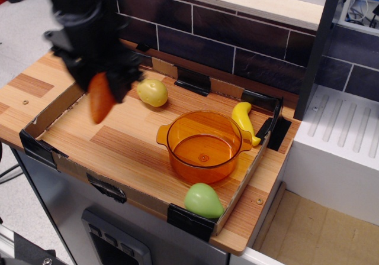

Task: Put carrot in pot

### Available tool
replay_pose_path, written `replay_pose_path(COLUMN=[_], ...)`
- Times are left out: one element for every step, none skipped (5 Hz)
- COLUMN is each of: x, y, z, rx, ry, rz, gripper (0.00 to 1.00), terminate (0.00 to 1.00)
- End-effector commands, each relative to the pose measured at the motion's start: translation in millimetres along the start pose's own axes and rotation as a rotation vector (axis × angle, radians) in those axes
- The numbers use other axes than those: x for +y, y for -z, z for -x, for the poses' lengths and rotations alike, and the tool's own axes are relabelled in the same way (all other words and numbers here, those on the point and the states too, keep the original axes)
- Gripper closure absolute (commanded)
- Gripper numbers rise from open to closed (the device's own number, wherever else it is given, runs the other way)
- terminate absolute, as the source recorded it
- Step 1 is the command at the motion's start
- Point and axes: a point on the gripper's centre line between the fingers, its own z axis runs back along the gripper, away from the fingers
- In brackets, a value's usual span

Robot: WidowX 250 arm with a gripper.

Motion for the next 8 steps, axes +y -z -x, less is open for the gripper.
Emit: replay_pose_path(x=[-64.8,-83.7,-91.2,-90.4,-86.6,-84.0,-76.9,-65.6], y=[-9.5,11.3,28.2,36.2,34.3,32.2,16.0,-18.9], z=[-25.9,-28.0,-27.8,-26.1,-25.7,-27.2,-37.2,-51.8], rx=[0.022,0.040,0.039,0.069,0.091,0.084,0.061,0.023], ry=[-0.014,-0.039,-0.042,-0.054,-0.070,-0.068,-0.089,-0.101], rz=[0.014,-0.010,-0.036,-0.036,-0.016,-0.049,-0.056,-0.011], gripper=[1.00,1.00,1.00,0.00,0.00,0.00,0.00,0.00], terminate=[0.00,0.00,0.00,0.00,0.00,0.00,0.00,0.00])
